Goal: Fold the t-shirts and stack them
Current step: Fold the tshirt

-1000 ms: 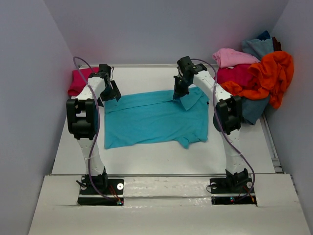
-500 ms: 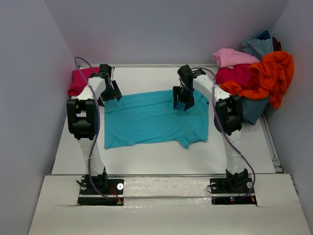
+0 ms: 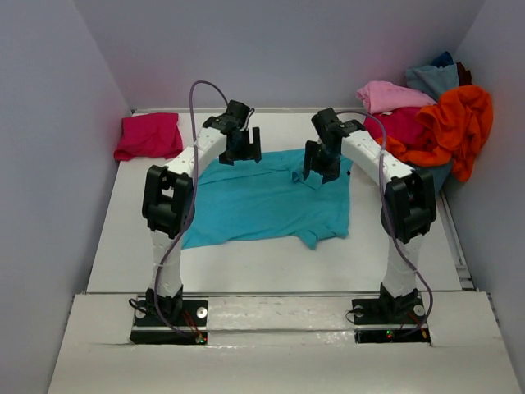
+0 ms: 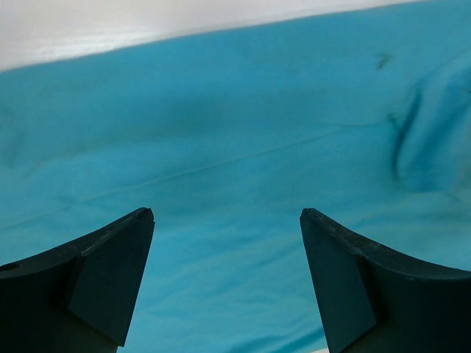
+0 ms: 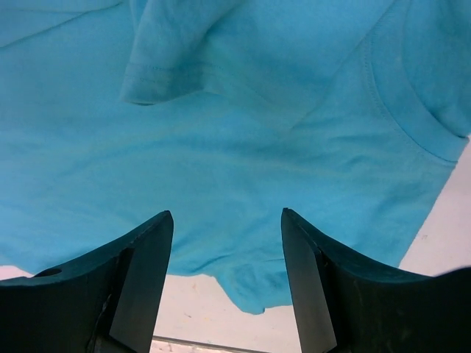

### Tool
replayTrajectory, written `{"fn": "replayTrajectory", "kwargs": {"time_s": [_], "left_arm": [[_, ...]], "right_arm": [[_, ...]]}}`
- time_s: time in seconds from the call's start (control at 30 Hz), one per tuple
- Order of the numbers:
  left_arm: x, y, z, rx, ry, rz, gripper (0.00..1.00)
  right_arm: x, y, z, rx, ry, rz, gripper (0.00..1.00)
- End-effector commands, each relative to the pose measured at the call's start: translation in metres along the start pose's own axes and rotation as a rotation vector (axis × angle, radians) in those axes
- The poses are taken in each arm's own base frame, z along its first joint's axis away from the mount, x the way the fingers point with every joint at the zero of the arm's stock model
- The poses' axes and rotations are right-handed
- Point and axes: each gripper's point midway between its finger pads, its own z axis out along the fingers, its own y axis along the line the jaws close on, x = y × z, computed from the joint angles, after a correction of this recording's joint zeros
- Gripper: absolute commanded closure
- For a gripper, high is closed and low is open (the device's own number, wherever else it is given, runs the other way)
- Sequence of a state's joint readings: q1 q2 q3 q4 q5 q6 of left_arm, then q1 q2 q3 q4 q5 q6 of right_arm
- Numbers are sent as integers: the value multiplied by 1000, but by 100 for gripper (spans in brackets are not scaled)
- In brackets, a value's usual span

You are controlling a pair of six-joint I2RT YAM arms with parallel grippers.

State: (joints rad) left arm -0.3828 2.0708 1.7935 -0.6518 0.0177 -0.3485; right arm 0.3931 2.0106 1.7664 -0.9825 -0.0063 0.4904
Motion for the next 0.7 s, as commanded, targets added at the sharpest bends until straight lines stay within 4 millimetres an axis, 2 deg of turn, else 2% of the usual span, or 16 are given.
{"fn": "replayTrajectory", "kwargs": {"time_s": [0.0,0.03,0.13,0.17,0.33,0.43,0.67], "left_arm": [[-24,-30,1,91,-40,21,8],[-27,-41,-3,114,-51,34,8],[-24,-62,8,164,-35,64,8],[-31,-67,7,180,-51,68,8],[-15,-103,17,252,-13,136,8],[-10,-108,22,261,-1,151,8],[6,-121,26,280,27,205,8]], "right_arm": [[-13,-6,-4,-20,-77,93,35],[-12,-7,-2,-18,-73,99,35],[1,0,9,-58,-21,129,36],[1,-4,16,-56,-19,144,36],[2,-1,29,-105,6,207,39],[-1,5,31,-135,4,225,40],[-3,-2,38,-115,-14,272,44]]}}
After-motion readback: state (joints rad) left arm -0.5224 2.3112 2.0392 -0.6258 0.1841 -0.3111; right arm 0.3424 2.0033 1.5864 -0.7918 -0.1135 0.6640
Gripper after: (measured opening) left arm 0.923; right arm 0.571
